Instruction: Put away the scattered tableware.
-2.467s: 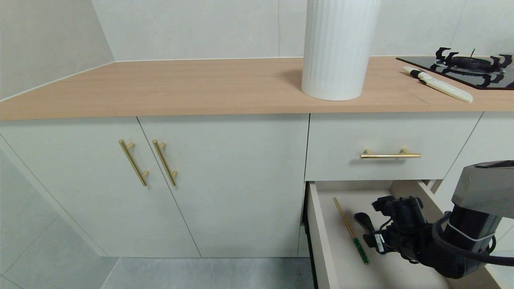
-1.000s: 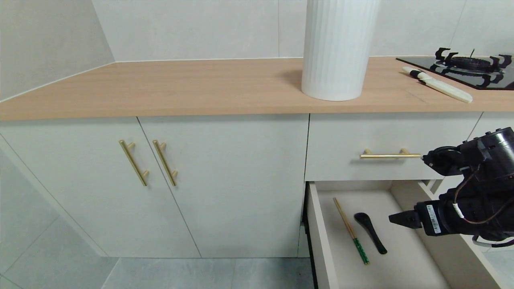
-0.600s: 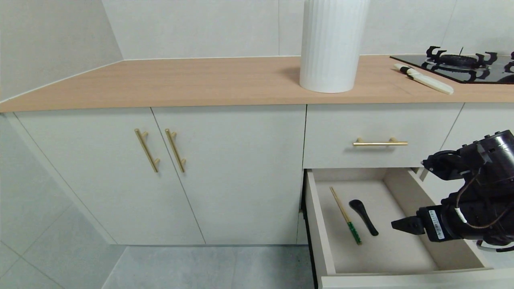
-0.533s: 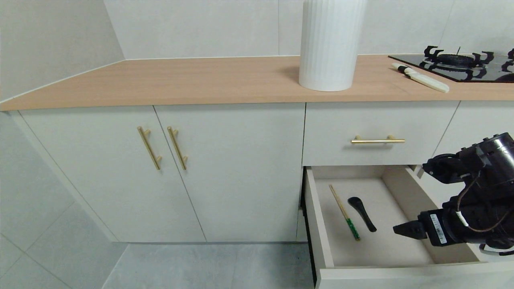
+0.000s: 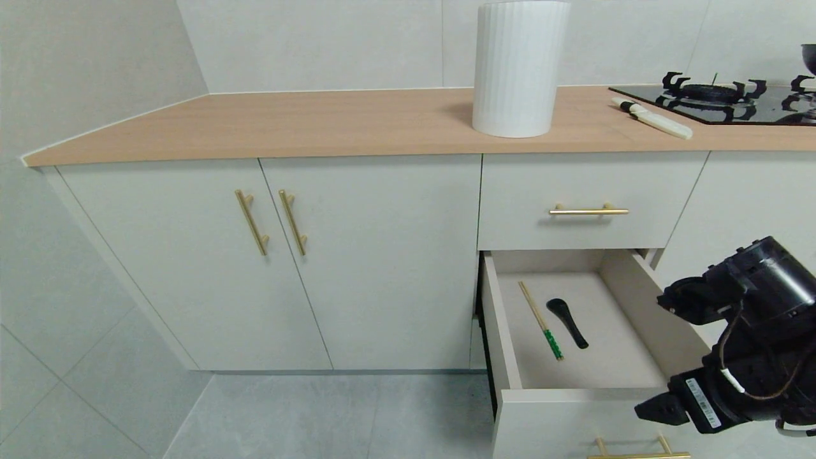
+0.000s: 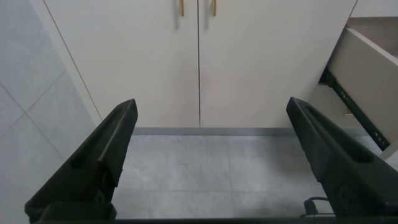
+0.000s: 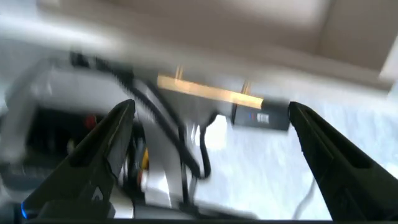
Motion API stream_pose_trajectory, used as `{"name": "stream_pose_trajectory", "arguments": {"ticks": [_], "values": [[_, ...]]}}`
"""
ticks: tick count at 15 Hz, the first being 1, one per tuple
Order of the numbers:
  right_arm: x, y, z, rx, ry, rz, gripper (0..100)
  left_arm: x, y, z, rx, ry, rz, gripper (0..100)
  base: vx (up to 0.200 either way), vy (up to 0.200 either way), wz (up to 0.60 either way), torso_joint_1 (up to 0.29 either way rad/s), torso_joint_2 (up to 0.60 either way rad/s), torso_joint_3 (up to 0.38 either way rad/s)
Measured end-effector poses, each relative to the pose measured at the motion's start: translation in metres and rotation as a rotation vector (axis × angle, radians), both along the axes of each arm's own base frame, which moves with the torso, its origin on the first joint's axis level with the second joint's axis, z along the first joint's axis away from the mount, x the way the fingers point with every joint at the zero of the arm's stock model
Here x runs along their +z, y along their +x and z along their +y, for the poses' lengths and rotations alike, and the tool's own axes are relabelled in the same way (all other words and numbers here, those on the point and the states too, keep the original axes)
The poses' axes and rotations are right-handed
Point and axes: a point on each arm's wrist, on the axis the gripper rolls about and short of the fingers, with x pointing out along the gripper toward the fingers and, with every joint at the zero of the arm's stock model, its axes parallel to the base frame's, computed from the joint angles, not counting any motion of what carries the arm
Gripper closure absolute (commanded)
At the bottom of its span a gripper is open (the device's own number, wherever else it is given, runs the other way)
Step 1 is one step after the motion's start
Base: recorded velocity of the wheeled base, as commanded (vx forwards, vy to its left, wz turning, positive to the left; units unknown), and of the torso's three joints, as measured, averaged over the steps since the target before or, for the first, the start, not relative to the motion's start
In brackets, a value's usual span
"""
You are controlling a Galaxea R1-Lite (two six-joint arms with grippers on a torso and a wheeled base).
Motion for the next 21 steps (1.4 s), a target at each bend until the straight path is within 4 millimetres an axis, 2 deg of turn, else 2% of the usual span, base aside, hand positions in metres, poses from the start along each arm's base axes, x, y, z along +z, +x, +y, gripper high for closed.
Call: {"name": "stream_pose_trajectory", "arguments": {"ticks": [6,13,15,21], "values": [[-0.016,0.002,0.009,0.044,-0.063,0.144,0,0.0,0.0,0.0,0.0,0.0,0.0,0,0.0,0.0,0.0,0.0,0.0,0.0],[-0.042,0.028,0.014,0.001,-0.096,0.24,0,0.0,0.0,0.0,0.0,0.0,0.0,0,0.0,0.0,0.0,0.0,0.0,0.0],[-0.048,0.04,0.015,-0.016,-0.078,0.205,0,0.0,0.0,0.0,-0.001,0.0,0.0,0,0.0,0.0,0.0,0.0,0.0,0.0],[-0.059,0.056,0.018,-0.086,-0.035,0.153,0,0.0,0.0,0.0,0.0,0.0,0.0,0,0.0,0.0,0.0,0.0,0.0,0.0]]}}
